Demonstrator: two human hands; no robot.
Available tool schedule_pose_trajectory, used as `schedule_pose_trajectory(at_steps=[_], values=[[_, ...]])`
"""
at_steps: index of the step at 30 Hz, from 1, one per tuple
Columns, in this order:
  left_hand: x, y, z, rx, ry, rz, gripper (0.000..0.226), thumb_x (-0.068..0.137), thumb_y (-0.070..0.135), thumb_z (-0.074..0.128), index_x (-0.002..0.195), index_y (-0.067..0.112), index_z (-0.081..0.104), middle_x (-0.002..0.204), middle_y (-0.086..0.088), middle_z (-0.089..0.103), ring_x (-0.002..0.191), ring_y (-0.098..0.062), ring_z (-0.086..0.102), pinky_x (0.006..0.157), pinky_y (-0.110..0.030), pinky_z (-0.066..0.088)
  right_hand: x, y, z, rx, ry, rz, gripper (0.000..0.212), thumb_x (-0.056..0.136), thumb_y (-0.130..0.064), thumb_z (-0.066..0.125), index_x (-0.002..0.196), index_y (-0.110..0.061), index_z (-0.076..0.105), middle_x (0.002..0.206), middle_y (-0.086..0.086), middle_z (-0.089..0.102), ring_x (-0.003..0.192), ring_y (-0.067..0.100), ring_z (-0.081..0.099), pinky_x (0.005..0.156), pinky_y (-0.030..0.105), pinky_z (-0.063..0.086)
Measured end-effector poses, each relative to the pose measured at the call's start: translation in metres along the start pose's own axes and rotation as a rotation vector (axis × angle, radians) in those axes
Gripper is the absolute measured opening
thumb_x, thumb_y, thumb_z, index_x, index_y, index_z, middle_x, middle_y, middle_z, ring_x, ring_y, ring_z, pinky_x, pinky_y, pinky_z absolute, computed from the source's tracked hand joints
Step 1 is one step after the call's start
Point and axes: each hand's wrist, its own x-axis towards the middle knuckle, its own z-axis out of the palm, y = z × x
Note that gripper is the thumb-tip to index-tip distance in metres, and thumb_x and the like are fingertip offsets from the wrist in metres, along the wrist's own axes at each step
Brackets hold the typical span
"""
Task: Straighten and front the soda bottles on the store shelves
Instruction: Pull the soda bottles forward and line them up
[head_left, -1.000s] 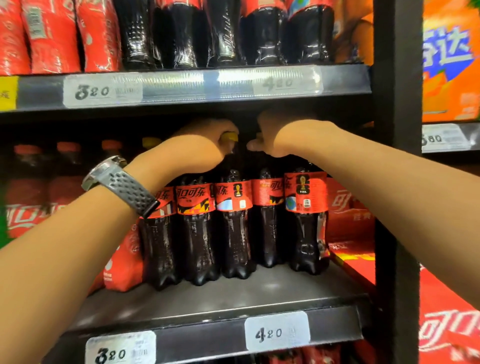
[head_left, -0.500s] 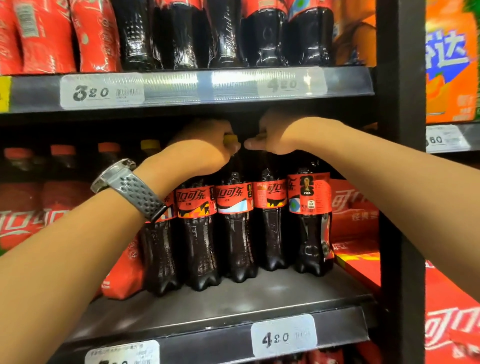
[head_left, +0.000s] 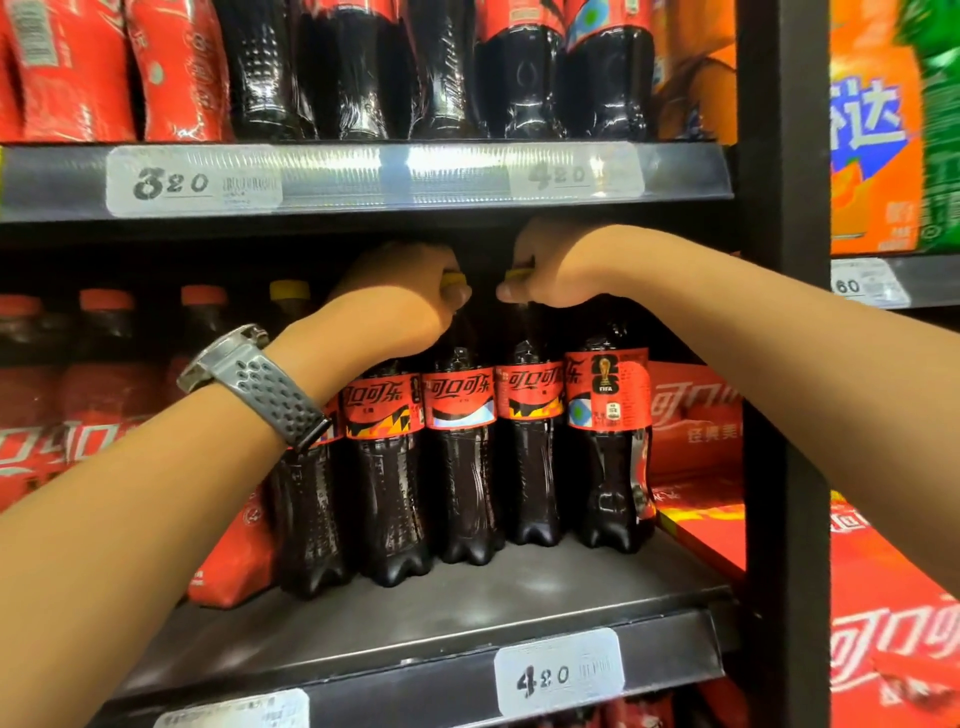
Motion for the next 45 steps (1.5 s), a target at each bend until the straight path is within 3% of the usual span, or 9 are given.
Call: schedule_pose_trajectory(at_steps=[8, 10, 14, 19, 23, 26, 34, 40, 45], values=[[0.004, 0.0, -0.001, -0.001, 0.016, 0.018, 0.023, 0.09, 0.04, 0.057, 0.107, 0.025, 0.064, 0.109, -0.004, 0.065, 0.096, -0.026, 0.058, 0.077, -0.029, 0.041, -0.006, -0.004, -0.005, -0.032, -0.038, 0.035, 0.044, 0.095, -0.051, 0.045, 0.106, -0.01, 0.057, 0.096, 0.007, 0.051, 0.084, 0.024, 0.048, 0.072, 0.03, 0.034], [0.006, 0.006, -0.002, -0.036, 0.012, 0.045, 0.033, 0.091, 0.039, 0.058, 0.12, 0.024, 0.06, 0.118, -0.001, 0.063, 0.103, -0.024, 0.058, 0.081, -0.028, 0.041, -0.012, -0.003, -0.012, -0.08, -0.043, 0.055, 0.041, 0.098, -0.04, 0.043, 0.118, -0.006, 0.055, 0.102, 0.01, 0.053, 0.087, 0.025, 0.048, 0.075, 0.033, 0.038], [0.013, 0.032, 0.001, -0.116, -0.038, 0.149, 0.04, 0.093, 0.038, 0.055, 0.13, 0.023, 0.055, 0.127, -0.001, 0.061, 0.111, -0.025, 0.058, 0.095, -0.034, 0.046, -0.027, 0.002, -0.017, -0.259, -0.043, 0.11, 0.018, 0.088, -0.009, 0.051, 0.106, -0.01, 0.057, 0.1, 0.012, 0.058, 0.092, 0.033, 0.058, 0.082, 0.039, 0.051], [0.024, 0.056, 0.01, 0.054, -0.099, 0.152, 0.041, 0.093, 0.044, 0.051, 0.125, 0.019, 0.057, 0.122, -0.009, 0.06, 0.104, -0.03, 0.057, 0.084, -0.035, 0.047, -0.04, 0.014, -0.011, -0.31, 0.095, 0.208, 0.049, 0.094, -0.025, 0.055, 0.139, -0.016, 0.038, 0.138, 0.011, 0.047, 0.117, 0.036, 0.051, 0.091, 0.044, 0.046], [0.029, 0.061, 0.014, 0.06, -0.086, 0.088, 0.042, 0.092, 0.048, 0.05, 0.115, 0.014, 0.063, 0.108, -0.01, 0.062, 0.093, -0.029, 0.057, 0.082, -0.039, 0.05, -0.039, 0.017, -0.005, -0.367, 0.083, 0.242, 0.041, 0.097, -0.027, 0.049, 0.137, -0.02, 0.045, 0.14, 0.007, 0.046, 0.126, 0.034, 0.044, 0.099, 0.047, 0.041], [0.03, 0.062, 0.016, 0.065, -0.063, 0.058, 0.03, 0.093, 0.034, 0.053, 0.108, 0.012, 0.065, 0.097, -0.01, 0.06, 0.085, -0.028, 0.055, 0.072, -0.035, 0.044, -0.039, 0.015, -0.008, -0.269, 0.117, 0.245, 0.053, 0.096, -0.026, 0.053, 0.143, -0.015, 0.034, 0.144, 0.011, 0.041, 0.127, 0.036, 0.043, 0.099, 0.048, 0.042], [0.026, 0.057, 0.012, -0.056, -0.077, 0.076, 0.024, 0.097, 0.029, 0.053, 0.11, 0.013, 0.065, 0.11, -0.012, 0.063, 0.094, -0.026, 0.056, 0.083, -0.034, 0.044, -0.032, 0.018, -0.015, -0.297, -0.016, 0.225, 0.027, 0.095, -0.018, 0.05, 0.12, -0.009, 0.055, 0.112, 0.012, 0.058, 0.098, 0.032, 0.058, 0.085, 0.04, 0.051], [0.023, 0.054, 0.014, -0.071, -0.078, 0.1, 0.026, 0.098, 0.03, 0.05, 0.115, 0.015, 0.063, 0.114, -0.011, 0.063, 0.103, -0.028, 0.058, 0.092, -0.039, 0.046, -0.033, 0.018, -0.007, -0.276, 0.109, 0.267, 0.053, 0.093, -0.023, 0.056, 0.141, -0.012, 0.036, 0.143, 0.016, 0.04, 0.122, 0.038, 0.046, 0.094, 0.048, 0.044], [0.023, 0.052, 0.016, -0.078, -0.065, 0.118, 0.025, 0.099, 0.031, 0.048, 0.114, 0.017, 0.061, 0.112, -0.008, 0.062, 0.1, -0.026, 0.057, 0.088, -0.037, 0.045, -0.032, 0.019, -0.007, -0.201, 0.022, 0.252, 0.024, 0.093, -0.013, 0.054, 0.115, -0.008, 0.059, 0.096, 0.009, 0.058, 0.084, 0.028, 0.059, 0.076, 0.038, 0.051]])
